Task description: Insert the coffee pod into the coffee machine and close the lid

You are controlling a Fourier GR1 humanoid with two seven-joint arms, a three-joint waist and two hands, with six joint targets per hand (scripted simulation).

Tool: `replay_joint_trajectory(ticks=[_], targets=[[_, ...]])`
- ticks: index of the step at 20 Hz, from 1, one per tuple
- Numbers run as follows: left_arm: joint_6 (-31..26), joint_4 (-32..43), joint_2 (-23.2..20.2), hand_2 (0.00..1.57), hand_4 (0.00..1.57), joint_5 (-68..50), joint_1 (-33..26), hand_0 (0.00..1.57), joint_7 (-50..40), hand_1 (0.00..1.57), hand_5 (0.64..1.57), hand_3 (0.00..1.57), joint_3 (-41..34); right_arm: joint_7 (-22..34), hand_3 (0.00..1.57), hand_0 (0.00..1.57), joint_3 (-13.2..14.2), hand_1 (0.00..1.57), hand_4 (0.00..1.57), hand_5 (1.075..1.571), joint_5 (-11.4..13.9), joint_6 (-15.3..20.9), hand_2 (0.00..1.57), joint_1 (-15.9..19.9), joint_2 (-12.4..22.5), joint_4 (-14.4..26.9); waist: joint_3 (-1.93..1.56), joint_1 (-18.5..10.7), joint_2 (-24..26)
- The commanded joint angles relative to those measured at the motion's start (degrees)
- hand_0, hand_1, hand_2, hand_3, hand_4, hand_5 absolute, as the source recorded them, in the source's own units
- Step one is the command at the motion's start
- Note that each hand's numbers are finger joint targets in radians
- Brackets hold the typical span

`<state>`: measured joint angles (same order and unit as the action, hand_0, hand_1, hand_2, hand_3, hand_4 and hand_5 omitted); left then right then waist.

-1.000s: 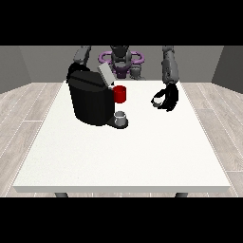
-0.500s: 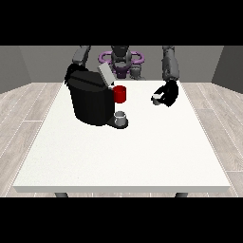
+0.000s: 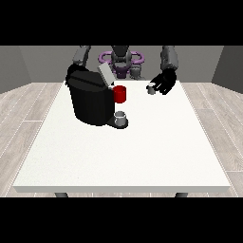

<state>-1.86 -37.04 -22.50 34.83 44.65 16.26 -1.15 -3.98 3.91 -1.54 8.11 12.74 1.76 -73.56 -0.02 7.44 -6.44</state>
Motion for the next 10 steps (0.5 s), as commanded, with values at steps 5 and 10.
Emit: replay_joint_trajectory(ticks=[5,10], targets=[[-1.72,-0.58,0.39,1.32,0.57,0.33,6.4,1.23,-4.96,1.23,1.571,1.29,-1.61,0.65,0.0,0.0,-2.5,0.0,0.5,1.571,0.14,-1.24,0.0,1.08,-1.23,-1.23,0.02,3.92,-0.37],[-4.74,-1.77,-1.23,1.33,0.54,-0.04,8.0,1.25,-4.16,1.25,1.571,1.28,-2.4,-1.97,0.0,0.0,0.76,0.0,0.5,1.571,-2.56,-4.38,0.0,1.38,1.97,-0.11,0.02,4.16,-0.72]])
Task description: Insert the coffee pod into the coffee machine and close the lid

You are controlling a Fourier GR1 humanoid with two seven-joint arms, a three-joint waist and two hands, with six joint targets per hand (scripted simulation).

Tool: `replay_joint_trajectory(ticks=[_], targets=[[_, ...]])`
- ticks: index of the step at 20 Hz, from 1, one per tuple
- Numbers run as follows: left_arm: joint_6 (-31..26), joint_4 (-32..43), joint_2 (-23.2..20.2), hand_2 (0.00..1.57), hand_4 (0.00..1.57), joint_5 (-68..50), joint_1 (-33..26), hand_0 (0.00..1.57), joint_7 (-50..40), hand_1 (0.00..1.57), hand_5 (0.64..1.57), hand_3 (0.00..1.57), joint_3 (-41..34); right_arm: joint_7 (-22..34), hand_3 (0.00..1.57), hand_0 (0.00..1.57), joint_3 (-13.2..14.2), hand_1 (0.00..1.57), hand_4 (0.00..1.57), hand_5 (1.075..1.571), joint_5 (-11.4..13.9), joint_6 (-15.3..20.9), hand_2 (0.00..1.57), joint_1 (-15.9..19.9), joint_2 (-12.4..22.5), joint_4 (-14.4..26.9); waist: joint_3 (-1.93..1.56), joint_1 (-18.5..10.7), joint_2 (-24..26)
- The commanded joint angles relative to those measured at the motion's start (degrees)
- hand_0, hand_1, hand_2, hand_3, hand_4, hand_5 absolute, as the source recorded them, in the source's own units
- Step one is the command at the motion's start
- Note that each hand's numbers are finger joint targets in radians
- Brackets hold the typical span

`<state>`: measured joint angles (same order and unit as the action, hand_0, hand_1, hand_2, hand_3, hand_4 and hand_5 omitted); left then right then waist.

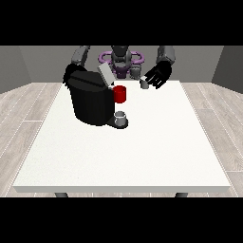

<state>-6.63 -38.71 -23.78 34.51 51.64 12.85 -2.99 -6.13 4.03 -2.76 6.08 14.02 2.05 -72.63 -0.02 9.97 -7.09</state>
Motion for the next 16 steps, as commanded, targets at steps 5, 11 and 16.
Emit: replay_joint_trajectory(ticks=[5,11,16], targets=[[-2.39,1.94,-3.82,1.29,0.51,-0.54,8.42,1.25,-5.13,1.25,1.571,1.24,-3.7,3.36,0.0,0.0,-4.15,0.0,0.53,1.571,2.68,2.19,0.0,2.32,-1.9,-4.53,0.03,4.68,-1.18],[-3.51,1.94,-5.88,1.33,0.48,-1.43,13.35,1.28,-4.92,1.28,1.571,1.27,-5.56,4.84,0.0,0.0,-2.75,0.0,0.51,1.571,1.34,1.51,0.0,5.48,0.03,-5.72,0.02,6.33,-4.36],[0.75,2.23,-1.27,1.33,0.52,0.82,12.45,1.28,-6.74,1.28,1.571,1.26,-3.7,5.56,0.0,0.0,-3.83,0.0,0.54,1.571,2.8,1.9,0.0,4.72,0.35,-7.25,0.02,7.96,-4.61]])
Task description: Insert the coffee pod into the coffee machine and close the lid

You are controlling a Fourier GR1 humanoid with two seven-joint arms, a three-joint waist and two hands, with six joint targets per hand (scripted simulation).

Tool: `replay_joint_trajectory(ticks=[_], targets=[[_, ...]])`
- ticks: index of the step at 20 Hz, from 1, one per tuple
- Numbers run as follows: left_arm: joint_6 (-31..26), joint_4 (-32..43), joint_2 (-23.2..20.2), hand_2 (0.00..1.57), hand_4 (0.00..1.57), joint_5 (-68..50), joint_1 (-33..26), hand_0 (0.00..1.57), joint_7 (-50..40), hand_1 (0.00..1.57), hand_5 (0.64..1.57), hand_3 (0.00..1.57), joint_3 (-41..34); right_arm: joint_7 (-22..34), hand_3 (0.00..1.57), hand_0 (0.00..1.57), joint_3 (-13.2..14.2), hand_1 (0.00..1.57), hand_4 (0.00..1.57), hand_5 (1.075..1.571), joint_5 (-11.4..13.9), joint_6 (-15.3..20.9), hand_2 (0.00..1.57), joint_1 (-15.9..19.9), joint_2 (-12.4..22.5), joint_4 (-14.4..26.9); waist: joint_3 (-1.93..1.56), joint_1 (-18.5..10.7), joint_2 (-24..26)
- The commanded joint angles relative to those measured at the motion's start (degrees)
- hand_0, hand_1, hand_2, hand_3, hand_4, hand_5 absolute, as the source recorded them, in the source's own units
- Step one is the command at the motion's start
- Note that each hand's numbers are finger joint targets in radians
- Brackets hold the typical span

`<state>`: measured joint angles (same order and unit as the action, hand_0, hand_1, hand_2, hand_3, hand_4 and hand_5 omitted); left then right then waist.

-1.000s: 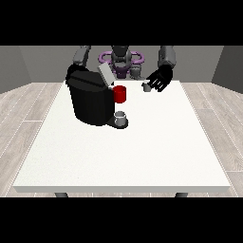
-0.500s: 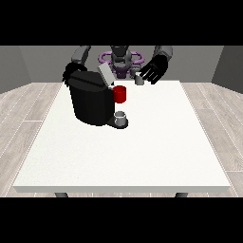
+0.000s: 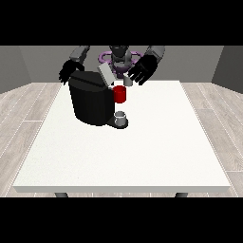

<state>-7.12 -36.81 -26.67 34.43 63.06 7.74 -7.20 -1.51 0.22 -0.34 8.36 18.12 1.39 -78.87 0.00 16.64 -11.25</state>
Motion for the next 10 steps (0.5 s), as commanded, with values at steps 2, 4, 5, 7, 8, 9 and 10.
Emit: replay_joint_trajectory(ticks=[2,4,5,7,8,9,10], targets=[[0.0,0.36,-0.28,1.31,0.5,0.95,1.92,1.28,0.24,1.28,1.571,1.23,0.22,2.21,0.0,0.0,-0.31,0.0,0.52,1.571,1.05,1.7,0.0,1.56,-0.39,-1.35,0.0,-0.05,-1.37],[-2.27,1.39,-3.65,1.3,0.49,0.24,3.97,1.26,0.25,1.26,1.571,1.24,-1.27,0.69,0.0,0.0,0.95,0.0,0.46,1.571,-0.27,-0.91,0.0,1.46,1.96,-2.52,0.0,1.67,-2.78],[-1.13,0.17,-1.8,1.3,0.49,0.59,2.95,1.28,0.88,1.28,1.571,1.24,-0.45,1.31,0.0,0.0,2.78,0.0,0.48,1.571,-0.94,-0.32,0.0,2.26,2.54,-1.23,-0.01,-0.11,-2.09],[-0.25,1.22,-1.05,1.33,0.49,0.57,2.12,1.31,0.98,1.31,1.571,1.24,-0.79,-0.7,0.0,0.0,0.22,0.0,0.53,1.571,0.51,0.85,0.0,-1.16,0.06,-2.34,0.0,1.28,-2.42],[-1.58,0.03,1.33,1.33,0.49,0.69,2.6,1.31,-0.7,1.31,1.571,1.23,0.45,-2.83,0.0,0.0,1.96,0.0,0.52,1.571,-0.71,0.16,0.0,-0.34,0.39,0.73,-0.03,-0.8,-1.72],[-1.33,2.3,-0.52,1.32,0.5,1.28,2.4,1.29,-1.38,1.29,1.571,1.22,-0.18,3.4,0.0,0.0,0.67,0.0,0.48,1.571,-0.62,-0.55,0.0,0.24,1.42,-3.27,0.0,1.73,-1.08],[-3.43,0.12,0.3,1.31,0.5,0.63,4.32,1.28,-1.11,1.28,1.571,1.22,0.35,-0.02,0.0,0.0,3.47,0.0,0.48,1.571,-0.84,1.41,0.0,1.66,1.07,1.46,-0.02,-1.49,-2.17]])
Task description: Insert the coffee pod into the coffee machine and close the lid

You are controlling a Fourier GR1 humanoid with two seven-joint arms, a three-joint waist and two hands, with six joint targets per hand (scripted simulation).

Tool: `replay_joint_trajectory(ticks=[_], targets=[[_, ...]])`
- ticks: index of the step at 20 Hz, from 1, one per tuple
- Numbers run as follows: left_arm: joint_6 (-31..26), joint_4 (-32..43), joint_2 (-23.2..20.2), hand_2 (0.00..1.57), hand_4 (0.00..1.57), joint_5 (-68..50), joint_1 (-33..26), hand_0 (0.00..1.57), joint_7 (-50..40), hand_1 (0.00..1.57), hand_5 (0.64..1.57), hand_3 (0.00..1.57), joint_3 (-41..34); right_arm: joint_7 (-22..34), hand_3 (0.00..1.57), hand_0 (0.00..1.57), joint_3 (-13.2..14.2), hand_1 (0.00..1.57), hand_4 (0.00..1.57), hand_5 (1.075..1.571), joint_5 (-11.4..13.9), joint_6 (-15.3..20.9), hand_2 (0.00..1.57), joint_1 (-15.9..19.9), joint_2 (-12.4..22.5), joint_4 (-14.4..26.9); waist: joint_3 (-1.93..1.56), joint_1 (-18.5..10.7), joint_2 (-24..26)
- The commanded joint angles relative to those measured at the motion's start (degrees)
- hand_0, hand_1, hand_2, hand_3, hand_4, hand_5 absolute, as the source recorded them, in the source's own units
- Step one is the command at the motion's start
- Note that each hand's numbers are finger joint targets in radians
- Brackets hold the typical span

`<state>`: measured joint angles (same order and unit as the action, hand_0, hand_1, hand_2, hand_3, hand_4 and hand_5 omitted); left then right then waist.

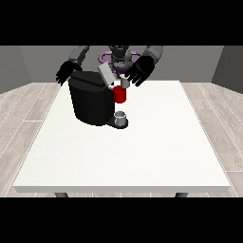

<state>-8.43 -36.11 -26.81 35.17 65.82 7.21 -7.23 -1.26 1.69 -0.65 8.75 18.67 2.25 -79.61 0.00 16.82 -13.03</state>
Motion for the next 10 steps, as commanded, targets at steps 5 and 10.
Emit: replay_joint_trajectory(ticks=[5,10], targets=[[-0.55,-0.2,-0.02,1.28,0.51,1.12,1.3,1.23,0.95,1.23,1.571,1.21,0.61,-2.35,0.0,0.0,1.52,0.0,0.52,1.571,-1.17,-1.21,0.0,0.31,0.95,0.82,-0.01,-0.41,-1.81],[1.65,0.49,2.26,1.25,0.49,1.89,0.06,1.18,0.06,1.18,1.571,1.18,0.89,-2.32,0.0,0.0,0.97,0.0,0.5,1.571,-1.61,-0.52,0.0,-0.91,-0.65,-0.41,-0.01,0.29,-1.01]])
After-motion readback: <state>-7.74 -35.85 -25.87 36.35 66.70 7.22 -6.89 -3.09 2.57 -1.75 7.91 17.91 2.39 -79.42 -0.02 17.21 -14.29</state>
